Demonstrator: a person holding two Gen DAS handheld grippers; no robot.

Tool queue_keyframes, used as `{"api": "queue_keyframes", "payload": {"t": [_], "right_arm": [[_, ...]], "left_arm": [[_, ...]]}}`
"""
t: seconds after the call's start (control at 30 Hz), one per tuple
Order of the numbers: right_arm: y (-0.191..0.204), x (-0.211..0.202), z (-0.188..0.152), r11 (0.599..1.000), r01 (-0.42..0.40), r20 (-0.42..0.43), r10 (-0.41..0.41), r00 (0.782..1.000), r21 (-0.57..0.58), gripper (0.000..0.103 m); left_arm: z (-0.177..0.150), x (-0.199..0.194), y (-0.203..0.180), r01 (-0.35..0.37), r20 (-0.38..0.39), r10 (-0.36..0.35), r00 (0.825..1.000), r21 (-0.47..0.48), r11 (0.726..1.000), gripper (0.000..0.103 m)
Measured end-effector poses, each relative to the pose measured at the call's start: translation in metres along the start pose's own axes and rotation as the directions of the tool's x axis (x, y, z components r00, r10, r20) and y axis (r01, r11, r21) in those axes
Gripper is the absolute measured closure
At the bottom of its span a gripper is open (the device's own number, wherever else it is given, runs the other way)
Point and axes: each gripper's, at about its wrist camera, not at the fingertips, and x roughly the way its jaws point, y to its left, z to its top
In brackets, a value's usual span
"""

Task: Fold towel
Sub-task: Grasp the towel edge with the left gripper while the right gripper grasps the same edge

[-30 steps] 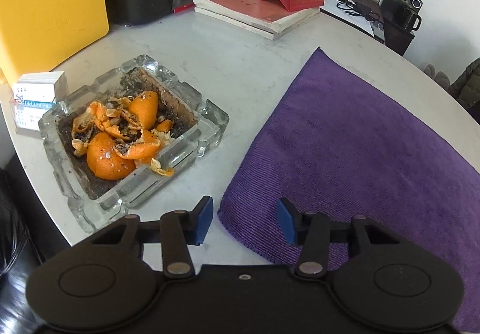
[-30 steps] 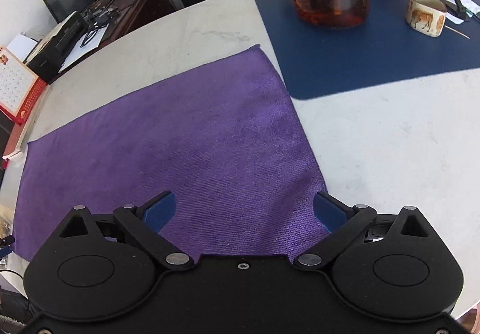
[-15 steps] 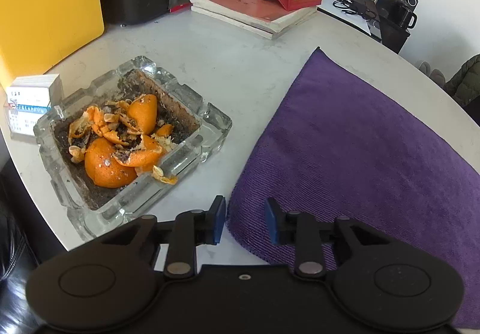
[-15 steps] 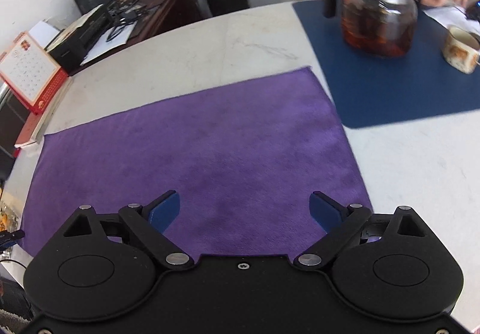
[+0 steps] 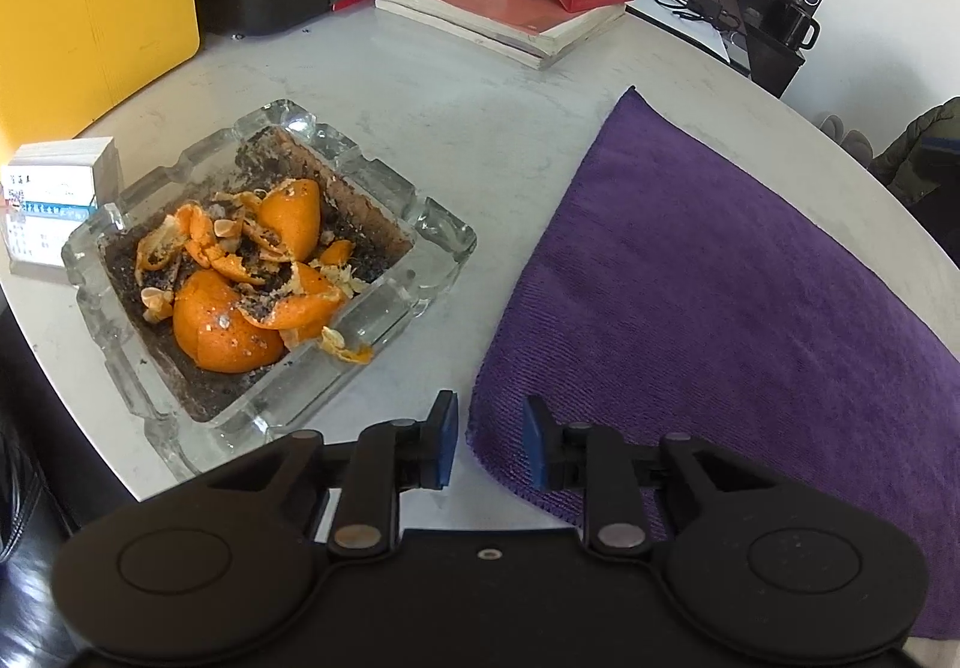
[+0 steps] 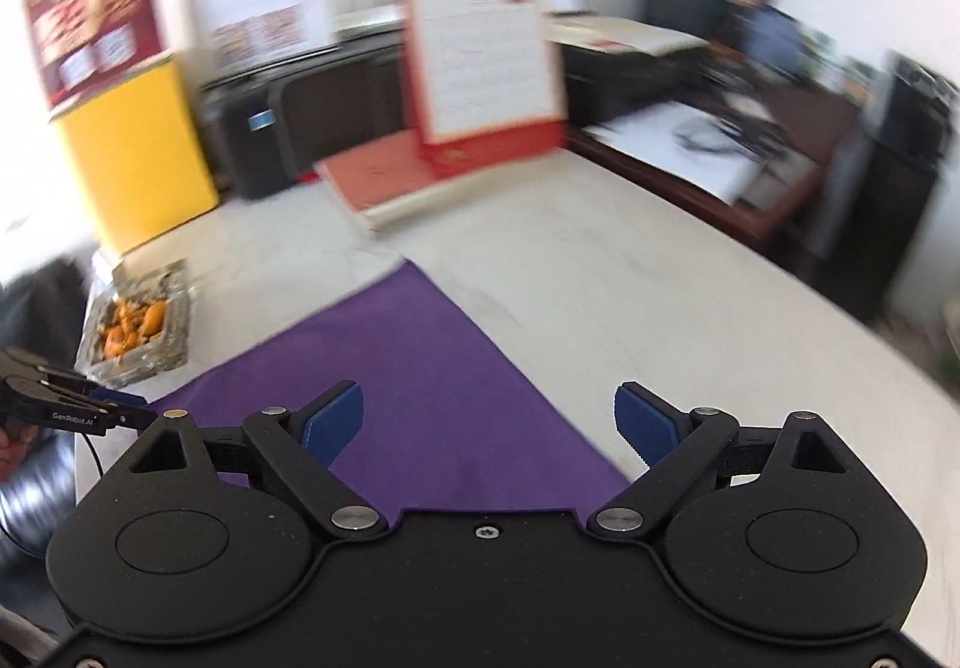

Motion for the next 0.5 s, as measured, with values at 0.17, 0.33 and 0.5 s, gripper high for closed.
{"api": "queue_keyframes", "payload": {"t": [0.17, 0.33, 0.5], "right_arm": [[0.021, 0.081, 0.044, 0.98, -0.101, -0.044, 0.095, 0.994, -0.172, 0.018], [0.027, 0.151, 0.067, 0.94, -0.19, -0.117, 0.163, 0.98, -0.283, 0.029], [0.025, 0.2, 0.077, 0.905, -0.264, -0.203, 0.204, 0.958, -0.335, 0.042]], "left_arm": [[0.006, 0.003, 0.0, 0.027, -0.029, -0.027, 0.999, 0.002, 1.0, 0.09], [0.009, 0.005, 0.005, 0.042, -0.054, -0.043, 0.998, -0.007, 0.999, 0.097], [0.011, 0.006, 0.012, 0.064, -0.069, -0.066, 0.995, -0.025, 0.998, 0.097]]}}
